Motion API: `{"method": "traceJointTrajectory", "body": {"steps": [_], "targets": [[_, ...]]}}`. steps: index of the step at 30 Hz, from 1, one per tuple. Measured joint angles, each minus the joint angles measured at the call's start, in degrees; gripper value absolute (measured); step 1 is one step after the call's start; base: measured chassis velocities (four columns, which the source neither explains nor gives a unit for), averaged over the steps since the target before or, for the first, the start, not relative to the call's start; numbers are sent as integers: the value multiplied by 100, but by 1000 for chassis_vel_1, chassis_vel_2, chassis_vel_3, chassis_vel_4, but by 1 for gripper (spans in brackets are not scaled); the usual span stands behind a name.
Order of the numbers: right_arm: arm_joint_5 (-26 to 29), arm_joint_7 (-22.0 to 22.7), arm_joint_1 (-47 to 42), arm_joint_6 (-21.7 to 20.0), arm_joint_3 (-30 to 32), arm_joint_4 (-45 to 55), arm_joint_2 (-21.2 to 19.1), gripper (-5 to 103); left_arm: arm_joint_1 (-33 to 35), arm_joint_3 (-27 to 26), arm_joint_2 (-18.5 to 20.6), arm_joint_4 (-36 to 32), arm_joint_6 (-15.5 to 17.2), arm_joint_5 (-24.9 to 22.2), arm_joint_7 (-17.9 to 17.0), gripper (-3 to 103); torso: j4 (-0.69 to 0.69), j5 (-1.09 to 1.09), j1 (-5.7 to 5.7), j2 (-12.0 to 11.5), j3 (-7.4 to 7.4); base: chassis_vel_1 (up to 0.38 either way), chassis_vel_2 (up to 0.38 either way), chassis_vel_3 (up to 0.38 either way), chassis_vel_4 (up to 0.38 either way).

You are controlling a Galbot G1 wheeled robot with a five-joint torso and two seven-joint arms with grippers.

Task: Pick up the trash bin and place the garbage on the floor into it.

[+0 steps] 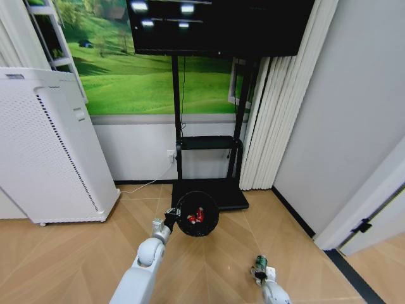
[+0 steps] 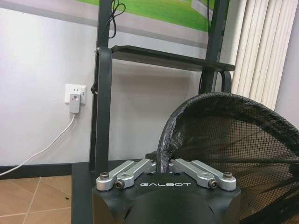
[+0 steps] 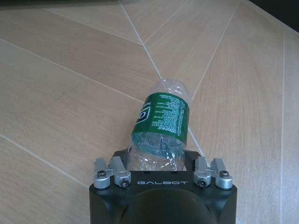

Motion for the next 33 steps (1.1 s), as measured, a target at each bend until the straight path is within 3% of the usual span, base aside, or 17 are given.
{"method": "traceJointTrajectory", "body": {"steps": [1, 5, 12, 14, 16, 20, 23, 26, 28, 33], "targets": [[0, 0, 0, 0, 0, 0, 0, 65, 0, 0, 0, 0, 0, 0, 0, 3, 0, 0, 0, 0, 0, 0, 0, 0, 0], [-11, -2, -18, 26, 12, -2, 4, 48, 1, -3, 9, -16, 0, -4, 2, 3, -2, -1, 0, 0, 0, 0, 0, 0, 0], [-55, 23, -102, 53, 39, 112, 5, 32, 1, -13, 6, -18, 0, -11, 1, 3, -2, 3, 0, -1, 2, 0, 0, 0, 0], [-83, 40, -163, 70, 62, 231, -1, 32, 9, -20, 3, -18, 0, -11, 1, 3, -3, 7, 1, -1, 2, 0, 0, 0, 0], [-77, 69, -420, 68, 183, 1013, -66, 25, 36, -42, -9, 4, 1, -2, 0, 3, -3, 9, 1, -3, 3, 0, 0, 0, 0], [27, 46, -689, 2, 357, 1984, -183, 25, 45, -82, -22, 52, -9, 6, 2, 3, -2, 0, 1, -3, 2, 0, 0, 0, 0], [383, -195, -1018, -153, 671, 3653, -321, 25, 47, -113, -48, 179, -19, 19, 0, 3, -1, 1, 1, -2, 1, 0, 0, 0, 0], [487, -265, -1071, -208, 739, 4091, -344, 25, 45, -100, -60, 235, -22, 19, 0, 3, -1, 1, 1, -2, 1, 0, 0, 0, 0], [716, -386, -1165, -412, 759, 5180, -354, 25, -1, -38, -190, 493, -73, 67, -11, 3, -1, 0, 1, -2, 1, 0, 0, 0, 0], [737, -559, -1225, -554, 506, 5985, -338, 25, -113, 91, -490, 870, -168, 122, -84, 3, -2, 2, 1, -2, 1, 0, 0, 0, 0]]}}
